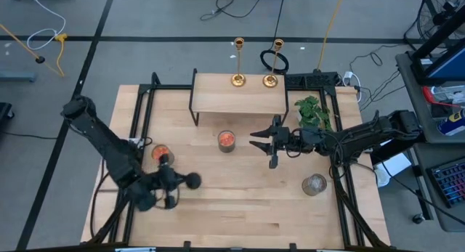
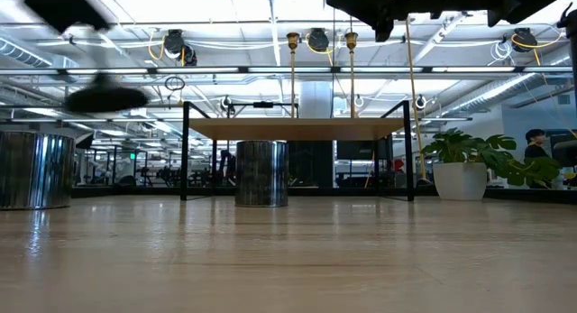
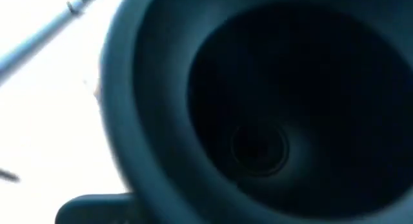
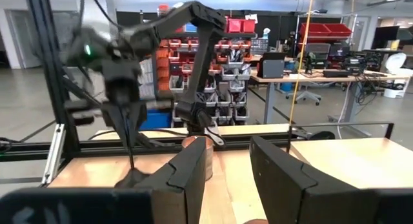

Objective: Pick & Place candle stick holders
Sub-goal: Put the black candle holder on the shelf

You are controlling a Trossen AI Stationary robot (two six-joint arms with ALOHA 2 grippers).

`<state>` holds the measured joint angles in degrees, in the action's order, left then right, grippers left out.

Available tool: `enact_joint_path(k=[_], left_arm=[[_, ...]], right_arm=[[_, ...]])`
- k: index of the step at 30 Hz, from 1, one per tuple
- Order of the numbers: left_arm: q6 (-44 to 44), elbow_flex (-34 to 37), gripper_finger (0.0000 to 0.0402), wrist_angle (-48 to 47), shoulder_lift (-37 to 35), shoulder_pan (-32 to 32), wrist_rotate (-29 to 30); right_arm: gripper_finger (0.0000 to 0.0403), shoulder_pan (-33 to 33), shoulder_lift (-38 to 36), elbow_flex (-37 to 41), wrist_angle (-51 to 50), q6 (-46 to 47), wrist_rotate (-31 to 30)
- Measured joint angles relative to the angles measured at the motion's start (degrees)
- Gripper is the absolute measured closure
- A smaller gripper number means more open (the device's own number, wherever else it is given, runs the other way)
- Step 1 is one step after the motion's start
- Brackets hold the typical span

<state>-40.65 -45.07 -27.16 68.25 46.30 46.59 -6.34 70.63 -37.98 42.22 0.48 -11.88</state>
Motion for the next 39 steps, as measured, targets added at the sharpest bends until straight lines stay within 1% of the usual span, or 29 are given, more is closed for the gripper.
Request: enact_joint_path(k=[2,5,7,10,14,16,18,21,24,27,29,31,35,39], left_arm=[[7.2,-3.7,0.0377,0.7,0.0,-5.3,-0.3],[13.5,-8.9,0.0379,0.1,-0.1,-13.4,-3.0],[19.1,-11.6,0.0387,0.4,-0.1,-19.3,-6.7],[29.5,-14.6,0.0388,1.0,-0.1,-28.9,-13.1],[38.4,-17.2,0.038,4.4,0.0,-42.6,-18.8],[41.6,-17.6,0.0378,6.8,0.0,-49.4,-21.6],[42.9,-17.6,0.0383,8.8,0.0,-56.5,-26.7],[42.6,-17.6,0.0388,10.2,0.3,-66.8,-35.3],[41.8,-17.6,0.0388,12.6,2.2,-75.1,-40.3],[41.9,-17.6,0.0384,15.0,4.1,-81.6,-46.4],[41.9,-17.7,0.0383,17.0,6.2,-85.0,-51.2],[41.8,-17.6,0.0386,18.1,8.5,-87.6,-54.3],[42.1,-19.5,0.0388,19.4,12.6,-90.8,-55.8],[42.2,-23.1,0.0385,16.0,16.2,-92.3,-55.6]], right_arm=[[0.0287,0.4,0.0,0.0,0.0,0.9,0.0],[0.0287,0.7,0.0,0.0,-0.6,1.7,0.0],[0.0287,0.8,0.0,0.0,-0.7,1.3,0.0],[0.0287,0.7,0.0,0.0,-1.1,0.4,0.0],[0.0287,0.7,0.0,0.0,-2.5,0.4,0.0],[0.0287,0.7,0.0,0.0,-2.6,0.4,0.0],[0.0287,0.7,0.0,0.0,-2.6,0.4,0.0],[0.0287,0.7,0.0,0.0,-2.6,-0.2,0.0],[0.0287,0.7,0.0,0.0,-2.6,-0.3,0.0],[0.0287,0.8,0.0,0.0,-2.6,-0.3,0.0],[0.0287,0.8,0.0,0.0,-2.6,-0.3,0.0],[0.0287,0.8,0.0,0.0,-2.6,-0.9,-0.1],[0.0287,0.8,0.0,0.0,-2.6,-1.5,-0.2],[0.0287,0.8,0.0,0.0,-2.6,-1.4,-0.2]])
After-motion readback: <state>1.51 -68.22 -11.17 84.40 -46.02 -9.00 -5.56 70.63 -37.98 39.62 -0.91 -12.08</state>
